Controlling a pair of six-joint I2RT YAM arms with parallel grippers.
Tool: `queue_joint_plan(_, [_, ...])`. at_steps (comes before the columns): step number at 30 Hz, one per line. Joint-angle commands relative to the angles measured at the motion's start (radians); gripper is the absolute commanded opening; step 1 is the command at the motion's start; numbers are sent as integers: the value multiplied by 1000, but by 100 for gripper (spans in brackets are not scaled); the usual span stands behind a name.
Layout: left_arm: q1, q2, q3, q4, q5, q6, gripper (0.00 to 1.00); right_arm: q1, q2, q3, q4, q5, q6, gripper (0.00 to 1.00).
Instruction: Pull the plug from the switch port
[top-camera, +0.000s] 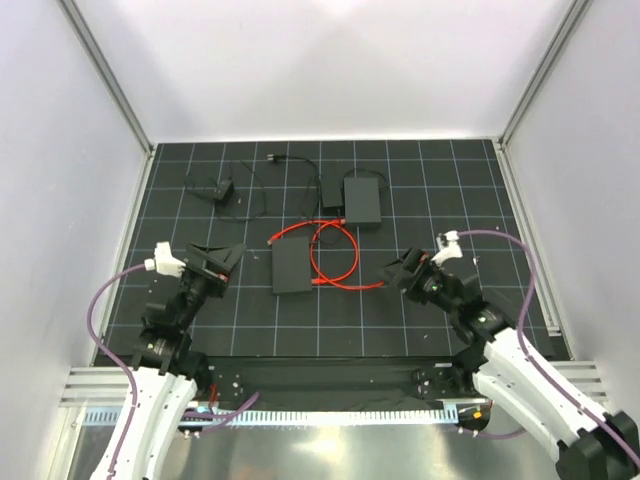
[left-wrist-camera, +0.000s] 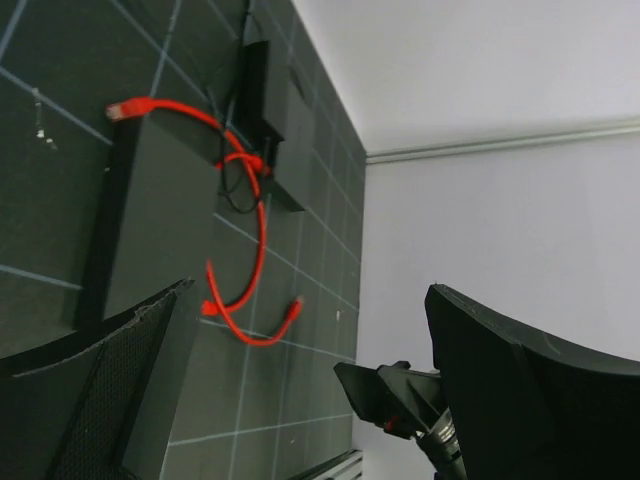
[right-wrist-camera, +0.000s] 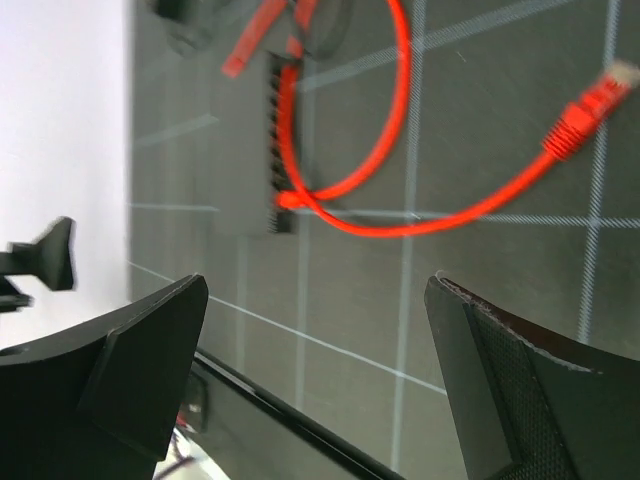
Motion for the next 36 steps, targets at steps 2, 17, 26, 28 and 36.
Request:
queue_joint_plan(2, [2,91,-73,118,-7,-29,100,4,174,26,82,-59,-70,100])
queue_joint_plan(17, [-65,629,216,305,-39,322,76,-4,614,39,651,-249,112,99])
queue_joint_plan(26, [-286,1033,424,341,-138,465,59,108,778,150,705,-202,94,97])
queue_joint_plan(28, [-300,1041,394,412,-143,474,59,147,798,152,717,-176,100,93])
queue_joint_plan(36, [-335,1058,310,452,-157,486,50,197,860,139,665,-111,62,72])
